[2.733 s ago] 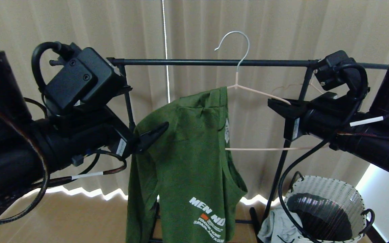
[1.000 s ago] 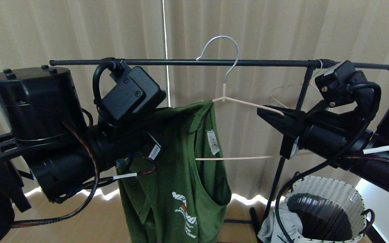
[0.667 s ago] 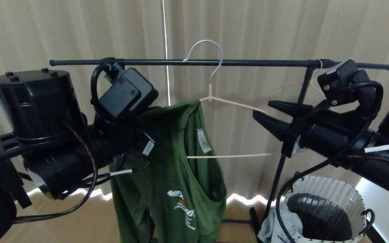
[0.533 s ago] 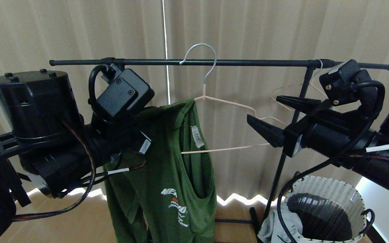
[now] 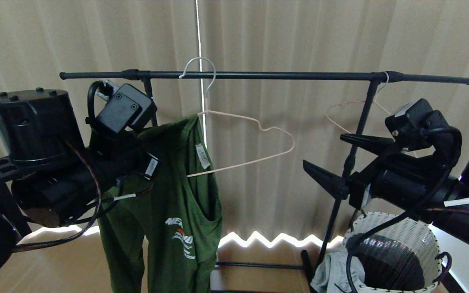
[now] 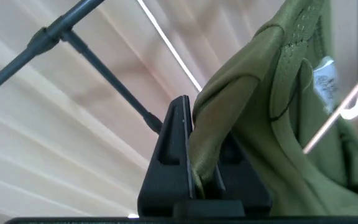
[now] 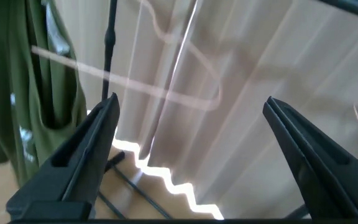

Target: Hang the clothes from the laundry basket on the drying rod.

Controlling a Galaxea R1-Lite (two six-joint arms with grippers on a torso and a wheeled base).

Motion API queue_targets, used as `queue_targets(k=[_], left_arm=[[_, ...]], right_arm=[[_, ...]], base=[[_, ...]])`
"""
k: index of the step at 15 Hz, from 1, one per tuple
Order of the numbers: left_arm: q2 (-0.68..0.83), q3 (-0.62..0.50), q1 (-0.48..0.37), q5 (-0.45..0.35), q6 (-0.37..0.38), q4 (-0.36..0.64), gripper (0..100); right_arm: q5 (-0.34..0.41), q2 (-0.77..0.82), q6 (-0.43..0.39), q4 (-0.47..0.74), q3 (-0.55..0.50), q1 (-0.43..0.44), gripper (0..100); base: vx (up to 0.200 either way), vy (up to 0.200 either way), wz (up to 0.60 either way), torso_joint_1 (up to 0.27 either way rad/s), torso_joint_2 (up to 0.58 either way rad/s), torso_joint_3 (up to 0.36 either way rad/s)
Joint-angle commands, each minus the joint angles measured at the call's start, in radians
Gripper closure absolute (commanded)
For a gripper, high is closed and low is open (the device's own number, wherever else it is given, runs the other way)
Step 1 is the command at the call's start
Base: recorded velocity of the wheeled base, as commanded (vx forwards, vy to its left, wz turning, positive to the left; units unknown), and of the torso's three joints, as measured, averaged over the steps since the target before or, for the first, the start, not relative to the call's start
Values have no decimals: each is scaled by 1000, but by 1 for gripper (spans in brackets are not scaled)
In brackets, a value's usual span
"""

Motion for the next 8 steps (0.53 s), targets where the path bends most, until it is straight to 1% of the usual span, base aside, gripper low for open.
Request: queue_targets(k=[1,4,6,8], left_arm=[[2,1,-2,0,-27,-27,100],[8,-3,-17,1,-42,-85,100],[20,-8,-40,0,-42,-129,100],[41,-48,-77,1,-53,-151,100]], right_arm=[[0,7,-1,-1,40,2,0],[3,19,-5,-1,49,8,0],[3,27,-4,-1,48,31,0],[3,51,-5,-2,46,60,0]], base=[[0,0,0,0,0,0],[0,0,0,0,0,0],[0,0,0,0,0,0],[0,0,0,0,0,0]])
